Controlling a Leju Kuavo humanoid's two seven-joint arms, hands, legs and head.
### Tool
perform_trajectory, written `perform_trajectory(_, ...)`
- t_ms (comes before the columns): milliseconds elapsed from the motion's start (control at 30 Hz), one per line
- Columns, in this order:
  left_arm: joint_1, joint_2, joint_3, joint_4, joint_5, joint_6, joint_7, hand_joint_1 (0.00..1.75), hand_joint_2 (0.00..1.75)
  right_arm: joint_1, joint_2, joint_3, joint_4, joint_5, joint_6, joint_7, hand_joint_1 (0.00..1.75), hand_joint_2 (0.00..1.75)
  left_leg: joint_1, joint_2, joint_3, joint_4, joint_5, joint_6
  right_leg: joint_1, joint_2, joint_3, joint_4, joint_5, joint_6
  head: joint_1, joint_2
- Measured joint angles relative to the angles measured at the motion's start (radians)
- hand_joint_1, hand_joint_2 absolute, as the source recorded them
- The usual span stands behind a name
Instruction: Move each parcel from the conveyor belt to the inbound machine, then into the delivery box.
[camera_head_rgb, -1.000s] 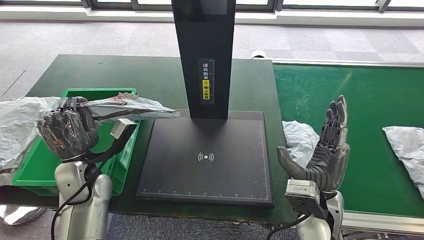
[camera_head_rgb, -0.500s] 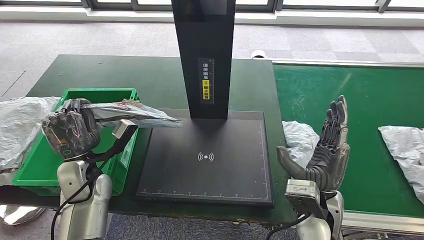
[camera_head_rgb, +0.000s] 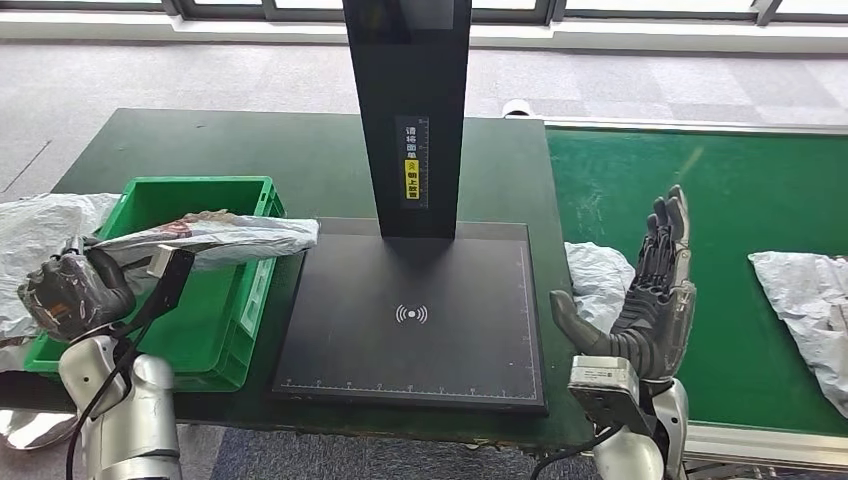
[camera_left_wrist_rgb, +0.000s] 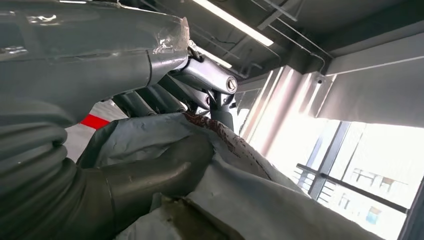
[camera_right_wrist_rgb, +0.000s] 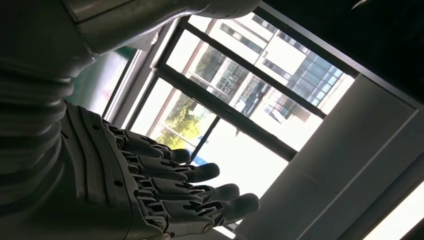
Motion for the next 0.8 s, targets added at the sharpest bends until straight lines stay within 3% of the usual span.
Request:
perform_trajectory(67, -0.012, -0.022, 0.066, -0.025, 0.019, 0.001, -0.066, 1.75, 1.75, -0.003, 0.001, 0.0, 0.001, -0.003, 0.0, -0.002, 0.0, 1.75, 0.0, 0.0, 0.0, 0.0, 0.0, 0.0, 0.0, 0.0, 0.0, 0.0, 0.0, 0.0, 0.0, 0.0)
perform_trajectory(233, -0.091, -0.085, 0.31, -0.087, 0.163, 0.001, -0.37, 1.75, 1.75, -0.014, 0.002, 0.0, 0.008, -0.01, -0.006, -0.007, 0.0, 1.75, 0.0, 0.0, 0.0, 0.0, 0.0, 0.0, -0.001, 0.0, 0.0, 0.0, 0.0, 0.0, 0.0, 0.0)
perform_trajectory(300, -0.121, -0.105, 0.404, -0.097, 0.195, 0.001, -0.448, 1.75, 1.75, -0.016, 0.002, 0.0, 0.011, -0.013, -0.008, -0.008, 0.0, 1.75, 0.0, 0.0, 0.0, 0.0, 0.0, 0.0, 0.0, 0.0, 0.0, 0.0, 0.0, 0.0, 0.0, 0.0)
perform_trajectory(467, -0.157, -0.129, 0.536, -0.103, 0.208, 0.001, -0.49, 1.75, 1.75, -0.017, 0.002, 0.0, 0.015, -0.015, -0.01, -0.009, 0.0, 1.75, 0.0, 0.0, 0.0, 0.0, 0.0, 0.0, 0.0, -0.001, 0.0, 0.0, 0.0, 0.0, 0.0, 0.0)
perform_trajectory(800, -0.177, -0.145, 0.599, -0.115, 0.264, 0.001, -0.509, 1.75, 1.75, -0.019, 0.003, 0.0, 0.017, -0.017, -0.01, -0.011, 0.0, 1.75, 0.0, 0.0, 0.0, 0.0, 0.0, 0.0, 0.0, -0.001, 0.0, 0.0, 0.0, 0.0, 0.0, 0.0)
